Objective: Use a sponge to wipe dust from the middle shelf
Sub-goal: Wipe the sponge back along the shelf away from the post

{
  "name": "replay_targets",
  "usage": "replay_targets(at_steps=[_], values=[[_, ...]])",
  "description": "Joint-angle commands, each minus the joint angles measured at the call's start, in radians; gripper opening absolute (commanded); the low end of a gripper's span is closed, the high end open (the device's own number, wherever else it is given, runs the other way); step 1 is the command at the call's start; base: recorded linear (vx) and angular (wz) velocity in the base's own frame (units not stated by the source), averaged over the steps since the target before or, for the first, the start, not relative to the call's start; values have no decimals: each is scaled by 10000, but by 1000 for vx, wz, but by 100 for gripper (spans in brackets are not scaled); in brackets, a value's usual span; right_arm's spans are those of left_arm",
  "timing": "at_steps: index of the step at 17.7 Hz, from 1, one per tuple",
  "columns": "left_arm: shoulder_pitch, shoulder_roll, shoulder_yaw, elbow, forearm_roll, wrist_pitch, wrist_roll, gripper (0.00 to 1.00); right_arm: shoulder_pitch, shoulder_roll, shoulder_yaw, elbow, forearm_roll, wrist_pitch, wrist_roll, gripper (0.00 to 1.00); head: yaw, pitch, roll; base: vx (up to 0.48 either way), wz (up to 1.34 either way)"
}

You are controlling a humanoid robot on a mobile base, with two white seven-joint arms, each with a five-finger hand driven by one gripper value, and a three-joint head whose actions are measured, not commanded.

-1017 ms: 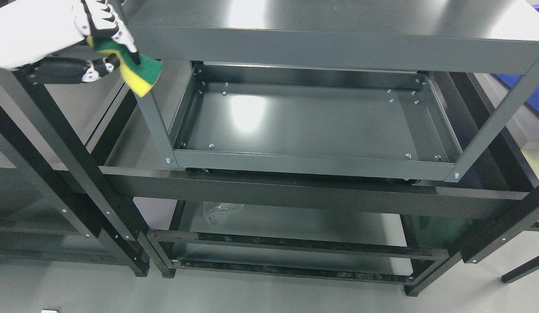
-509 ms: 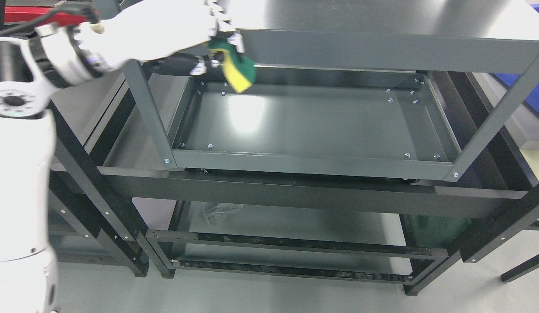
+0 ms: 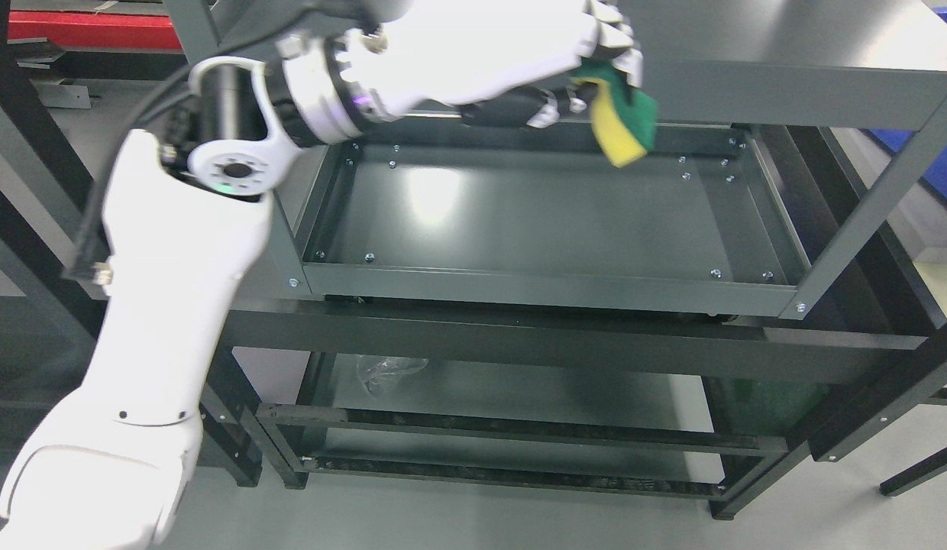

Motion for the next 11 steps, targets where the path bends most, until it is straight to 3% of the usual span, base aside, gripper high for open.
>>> replay_targets(at_steps=[1, 7, 11], values=[[-438, -1124, -3757, 679, -222, 853, 1050, 1, 0, -175, -2, -174, 0, 5, 4, 100, 0, 0, 0, 0, 0], [-317, -1124, -3881, 526, 374, 1009, 1191, 1, 0, -175, -2, -174, 0, 5, 4, 100, 0, 0, 0, 0, 0], [1396, -1124, -4830, 526, 959, 1207, 1267, 0, 0, -175, -2, -174, 0, 5, 4, 100, 0, 0, 0, 0, 0]])
